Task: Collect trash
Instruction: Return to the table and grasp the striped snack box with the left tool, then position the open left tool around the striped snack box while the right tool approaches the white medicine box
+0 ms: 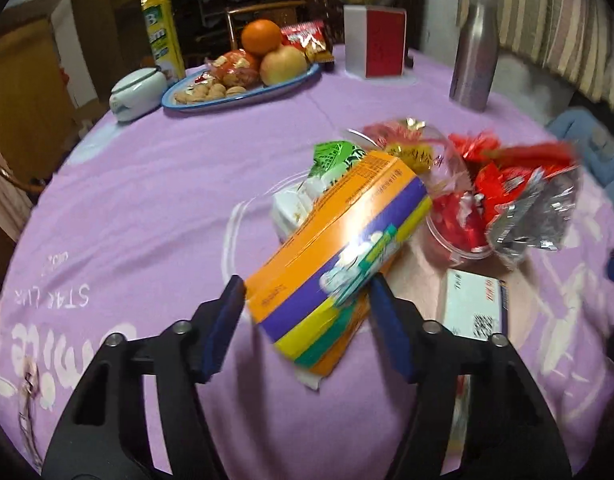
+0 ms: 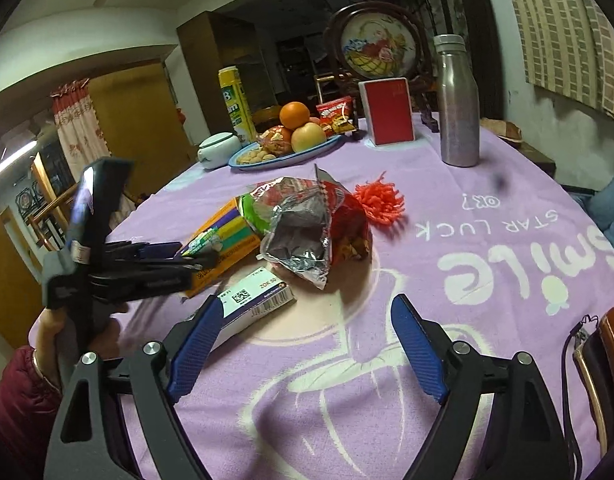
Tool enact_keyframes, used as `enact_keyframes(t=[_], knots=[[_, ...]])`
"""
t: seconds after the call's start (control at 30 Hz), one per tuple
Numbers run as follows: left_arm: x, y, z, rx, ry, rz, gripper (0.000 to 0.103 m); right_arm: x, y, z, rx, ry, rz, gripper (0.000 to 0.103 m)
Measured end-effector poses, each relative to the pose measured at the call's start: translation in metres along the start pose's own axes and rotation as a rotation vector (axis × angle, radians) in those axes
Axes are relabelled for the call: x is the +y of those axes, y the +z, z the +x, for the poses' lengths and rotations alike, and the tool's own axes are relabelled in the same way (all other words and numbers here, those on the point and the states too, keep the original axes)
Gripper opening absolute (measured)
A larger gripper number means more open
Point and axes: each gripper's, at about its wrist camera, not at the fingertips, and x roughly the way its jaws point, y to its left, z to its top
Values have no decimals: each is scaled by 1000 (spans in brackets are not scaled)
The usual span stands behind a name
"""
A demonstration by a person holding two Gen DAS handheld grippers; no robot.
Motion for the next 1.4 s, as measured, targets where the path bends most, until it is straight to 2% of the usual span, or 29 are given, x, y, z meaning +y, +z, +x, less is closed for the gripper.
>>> enact_keyframes(t=[0.23,0.33,0.47,0.57,0.67,0.73,0.8,0.83,0.9,0.93,1.0,1.07,1.17,1.3,1.37,1.4], knots=[[50,-37,-36,-8,27,-115,57,-7,0,-1,5,14,39,85],[53,-43,-42,-3,30,-110,60,-7,0,-1,5,14,36,85],[37,-36,-37,-22,69,-47,86,-8,1,-1,11,9,42,85],[27,-28,-25,-13,110,-9,89,-9,1,1,19,12,50,85],[25,-21,-3,64,129,-4,89,-10,1,2,25,18,56,86],[29,-21,5,100,96,-26,88,-10,0,2,26,18,59,86],[36,-21,7,106,62,-62,82,-10,0,2,30,18,60,86],[40,-21,6,99,47,-82,80,-10,0,3,32,17,61,86],[47,-22,2,77,11,-113,65,-10,0,4,38,15,61,86],[50,-22,0,64,-7,-130,62,-9,0,4,42,12,60,86],[55,-22,-5,40,-1,-158,53,-9,0,5,49,6,60,86],[64,-22,-11,18,1,-203,49,-8,0,7,54,0,60,86],[79,-23,-15,2,34,-276,48,-7,0,8,62,-11,54,86],[82,-23,-16,7,35,-292,47,0,0,9,74,-53,29,86],[78,-22,-15,16,47,-268,51,9,0,11,85,-96,-3,86],[76,-21,-13,21,54,-255,57,13,0,13,90,-102,-20,86]])
